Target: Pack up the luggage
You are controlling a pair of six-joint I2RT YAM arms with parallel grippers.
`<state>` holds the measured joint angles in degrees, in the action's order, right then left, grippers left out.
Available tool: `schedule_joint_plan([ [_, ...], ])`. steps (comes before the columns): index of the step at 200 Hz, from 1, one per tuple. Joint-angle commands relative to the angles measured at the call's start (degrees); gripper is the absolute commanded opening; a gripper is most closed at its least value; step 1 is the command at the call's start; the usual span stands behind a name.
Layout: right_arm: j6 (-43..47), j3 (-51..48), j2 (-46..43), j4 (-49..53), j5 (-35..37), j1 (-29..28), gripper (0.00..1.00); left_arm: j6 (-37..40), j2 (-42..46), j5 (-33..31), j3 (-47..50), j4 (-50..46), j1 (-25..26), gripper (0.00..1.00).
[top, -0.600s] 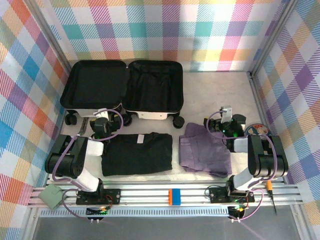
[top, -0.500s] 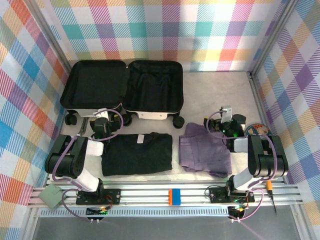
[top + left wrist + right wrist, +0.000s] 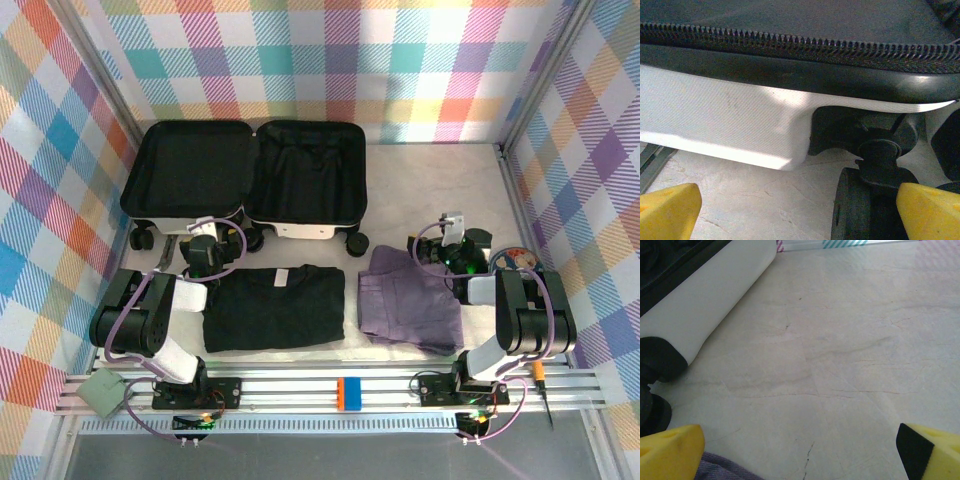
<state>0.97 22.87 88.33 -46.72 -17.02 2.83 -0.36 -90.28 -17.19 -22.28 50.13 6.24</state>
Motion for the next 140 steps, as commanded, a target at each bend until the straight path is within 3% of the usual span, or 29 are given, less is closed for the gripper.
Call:
schedule_joint_plan([
  [1,1.1,0.0,-0.9,-1.7,-0.7,0.0,0.99,0.4,-0.2,-0.4,-0.2,1.0,0.0,1.0],
  [81,2.0,0.2,-2.1,0.0,-1.9,0.0,0.99,0.5,0.1,-0.5,-0.2,1.3,-0.1,1.0],
  [91,1.9,0.2,-3.5,0.9,0.8,-1.1,0.99,0.4,2.3,-0.1,-1.6,-3.3,-0.1,1.0],
  [116,1.2,2.4,-10.5,10.0,3.4,-1.4,0.99,0.9,11.4,0.1,-4.0,-14.6,0.0,1.0],
  [140,-3.0,9.6,-19.5,28.4,5.3,-1.4,0.99,-5.4,23.5,-3.1,-4.7,-23.1,0.2,1.0],
])
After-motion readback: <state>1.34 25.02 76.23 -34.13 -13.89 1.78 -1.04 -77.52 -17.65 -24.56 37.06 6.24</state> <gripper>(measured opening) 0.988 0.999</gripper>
